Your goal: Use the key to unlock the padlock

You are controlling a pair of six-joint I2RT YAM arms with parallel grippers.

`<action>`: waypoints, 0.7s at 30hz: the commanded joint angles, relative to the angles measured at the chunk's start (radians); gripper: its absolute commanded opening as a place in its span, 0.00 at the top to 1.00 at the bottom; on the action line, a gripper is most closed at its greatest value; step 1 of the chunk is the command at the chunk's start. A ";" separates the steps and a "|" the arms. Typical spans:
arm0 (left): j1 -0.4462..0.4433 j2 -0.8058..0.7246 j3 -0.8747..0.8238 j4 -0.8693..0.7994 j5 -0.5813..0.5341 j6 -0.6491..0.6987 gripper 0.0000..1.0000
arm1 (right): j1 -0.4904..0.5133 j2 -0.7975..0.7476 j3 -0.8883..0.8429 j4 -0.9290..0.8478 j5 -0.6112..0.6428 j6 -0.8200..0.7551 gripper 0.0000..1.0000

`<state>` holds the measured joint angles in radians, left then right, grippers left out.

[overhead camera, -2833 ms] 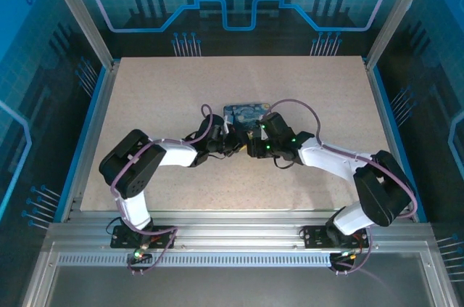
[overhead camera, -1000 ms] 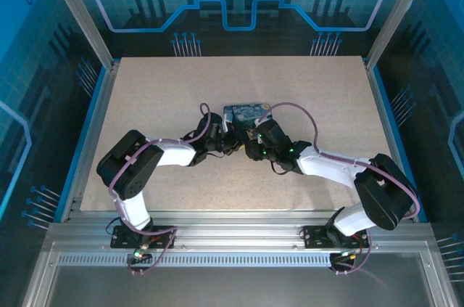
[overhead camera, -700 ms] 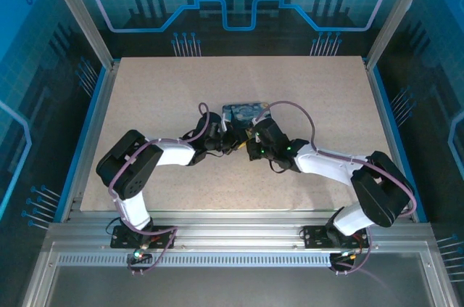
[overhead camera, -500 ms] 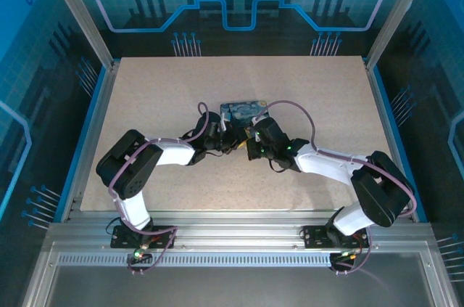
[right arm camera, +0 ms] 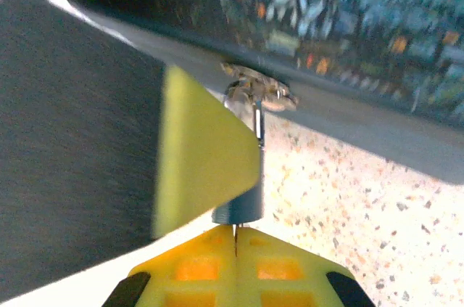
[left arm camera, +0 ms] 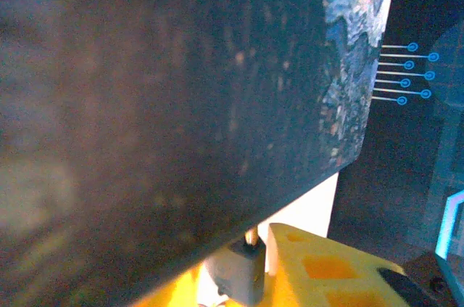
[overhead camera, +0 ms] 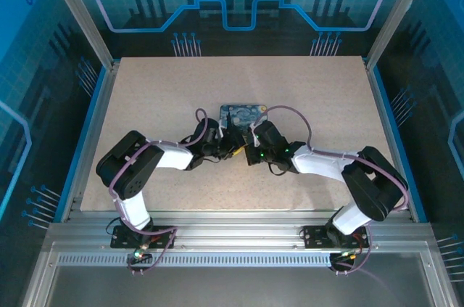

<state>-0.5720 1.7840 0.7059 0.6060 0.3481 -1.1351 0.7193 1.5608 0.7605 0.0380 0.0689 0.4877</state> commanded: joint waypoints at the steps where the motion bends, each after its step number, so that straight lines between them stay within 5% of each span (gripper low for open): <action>1: 0.010 -0.044 -0.048 0.068 -0.020 0.004 0.67 | -0.005 0.035 -0.020 0.011 -0.038 -0.034 1.00; 12: 0.060 -0.137 -0.156 0.079 -0.042 0.016 0.64 | -0.013 0.036 -0.012 -0.029 -0.059 -0.108 1.00; 21: 0.069 -0.218 -0.184 0.004 -0.056 0.092 0.47 | -0.022 -0.005 0.030 -0.130 -0.049 -0.249 1.00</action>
<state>-0.5114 1.6096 0.5346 0.6472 0.3099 -1.1042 0.7113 1.5955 0.7612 -0.0315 0.0231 0.3180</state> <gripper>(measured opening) 0.513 0.061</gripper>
